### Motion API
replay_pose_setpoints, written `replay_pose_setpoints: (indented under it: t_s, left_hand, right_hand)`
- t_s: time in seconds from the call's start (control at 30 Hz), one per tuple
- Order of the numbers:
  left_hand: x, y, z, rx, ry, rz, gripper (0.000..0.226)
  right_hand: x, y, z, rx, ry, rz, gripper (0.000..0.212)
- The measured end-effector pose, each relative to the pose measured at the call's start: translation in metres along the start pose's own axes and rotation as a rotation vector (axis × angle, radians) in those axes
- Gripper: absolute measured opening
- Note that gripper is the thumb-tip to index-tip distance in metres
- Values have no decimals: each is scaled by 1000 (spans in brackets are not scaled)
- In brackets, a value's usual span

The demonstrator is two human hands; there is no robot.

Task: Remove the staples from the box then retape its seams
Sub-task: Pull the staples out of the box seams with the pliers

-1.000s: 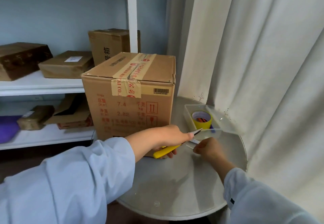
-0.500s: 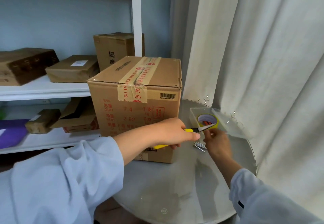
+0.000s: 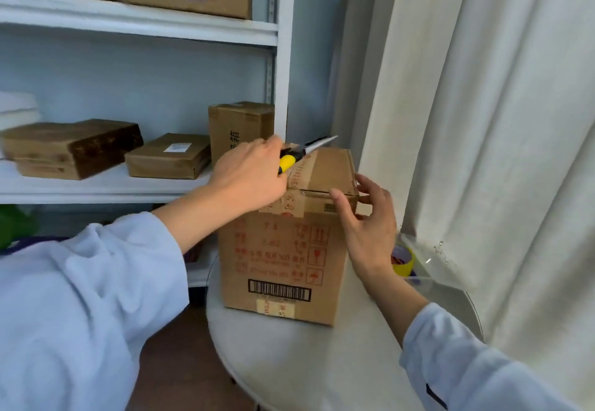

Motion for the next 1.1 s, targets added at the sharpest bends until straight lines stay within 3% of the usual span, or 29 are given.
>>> replay_pose_setpoints:
  t_s: [0.13,0.3,0.37,0.43,0.5,0.6,0.67,0.77,0.87,1.1]
  left_hand:
    - [11,-5,-38,-80,-159,-45,30]
    - [11,-4,-33,49,-85,-19,13]
    - [6,-8,-35,176,-81,-20,10]
    - [2,-12,-42,231,-94,5,17]
    - [2,-11,-49,159,-112,-19,24]
    - [7,4,-50,90,-116,-97,34]
    - [6,7,-45,69,-96,-67,37]
    - [2,2,-47,87,-98,-47,34]
    - [4,0,-53,117,-72,-67,30]
    - [4,-8,-67,50,124,-167,39]
  right_hand:
    - [-9,13,0,-24,82,-21,59]
    - [-31,21,12,-220,335,9,60]
    - [-45,21,11,-114,428,39,53]
    - [-49,19,-6,9,331,70,44]
    - [-38,22,-29,6,111,-4,48]
    - [2,42,-54,94,-146,-368,80]
    - [18,59,-57,234,-215,-466,97]
    - [23,71,-59,270,-139,-369,108]
    - [23,76,-60,208,-78,-244,88]
    - [-3,59,-23,103,-175,-313,86]
Point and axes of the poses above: each hand's wrist, its own x-axis away from the middle knuckle, its own y-axis out of the palm, z = x × y, the point moved 3 cm from there along -x, towards the middle knuckle, and after that the axes turned 14 degrees about x, right-handed, at the moved point
